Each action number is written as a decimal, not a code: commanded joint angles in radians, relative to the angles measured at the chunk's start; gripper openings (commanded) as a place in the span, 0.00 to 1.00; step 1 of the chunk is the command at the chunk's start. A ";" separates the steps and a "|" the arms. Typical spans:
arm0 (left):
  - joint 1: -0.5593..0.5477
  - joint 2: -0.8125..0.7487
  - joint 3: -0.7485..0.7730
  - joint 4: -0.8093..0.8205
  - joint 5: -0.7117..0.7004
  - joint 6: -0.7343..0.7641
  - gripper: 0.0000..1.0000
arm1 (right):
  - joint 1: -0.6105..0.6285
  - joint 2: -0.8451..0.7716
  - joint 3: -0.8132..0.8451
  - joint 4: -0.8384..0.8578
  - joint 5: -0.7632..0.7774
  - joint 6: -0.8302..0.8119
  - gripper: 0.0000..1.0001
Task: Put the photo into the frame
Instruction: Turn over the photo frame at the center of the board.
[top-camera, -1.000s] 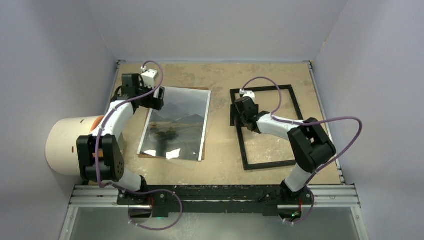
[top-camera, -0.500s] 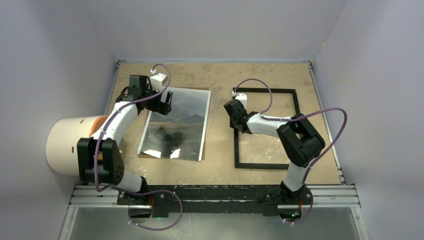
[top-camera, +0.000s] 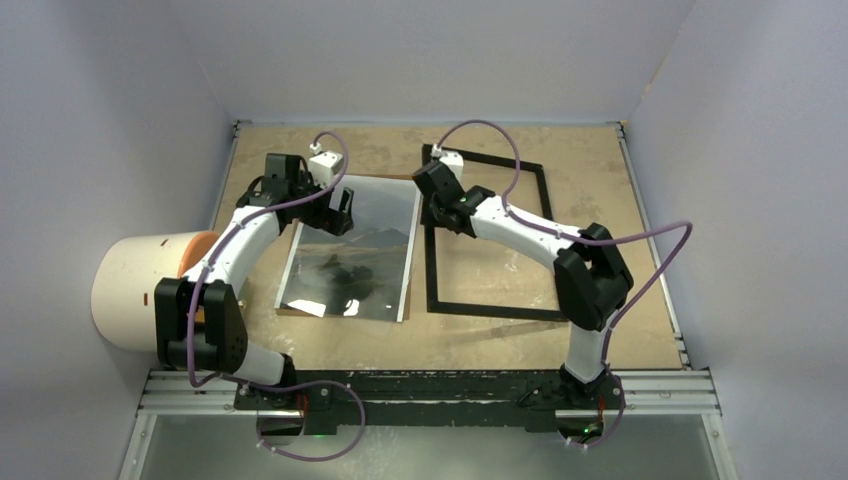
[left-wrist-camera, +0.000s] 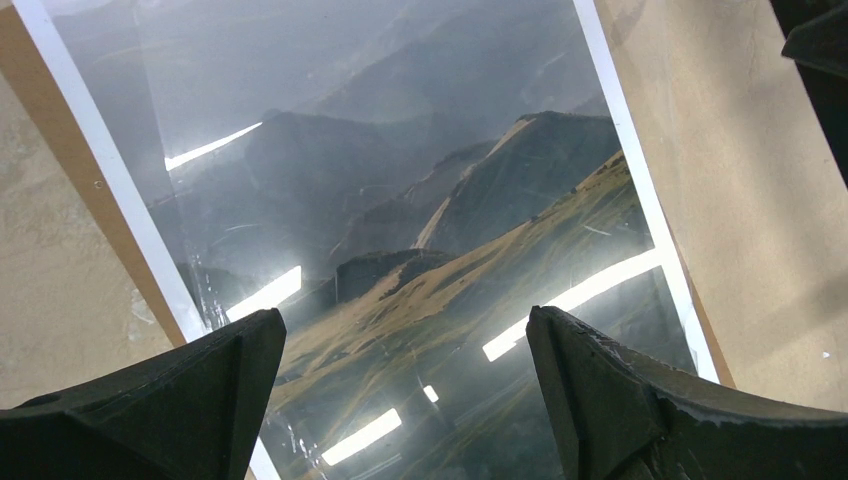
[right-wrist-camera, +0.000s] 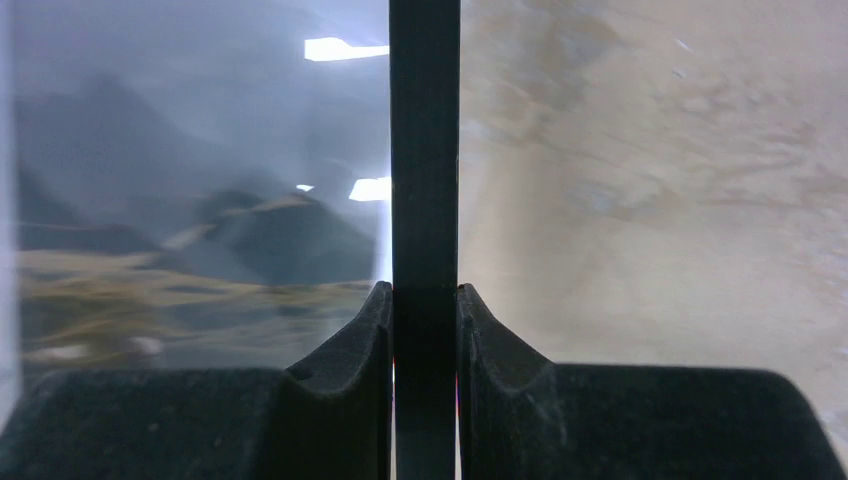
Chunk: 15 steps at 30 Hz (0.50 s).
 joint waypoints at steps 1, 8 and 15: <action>-0.001 -0.024 0.049 -0.039 0.050 -0.024 1.00 | -0.003 -0.118 0.156 -0.064 -0.092 0.094 0.00; -0.001 -0.023 0.132 -0.108 0.101 -0.031 1.00 | -0.010 -0.162 0.273 -0.042 -0.267 0.223 0.00; 0.000 -0.059 0.157 -0.117 0.128 -0.015 1.00 | -0.071 -0.253 0.229 0.149 -0.479 0.376 0.00</action>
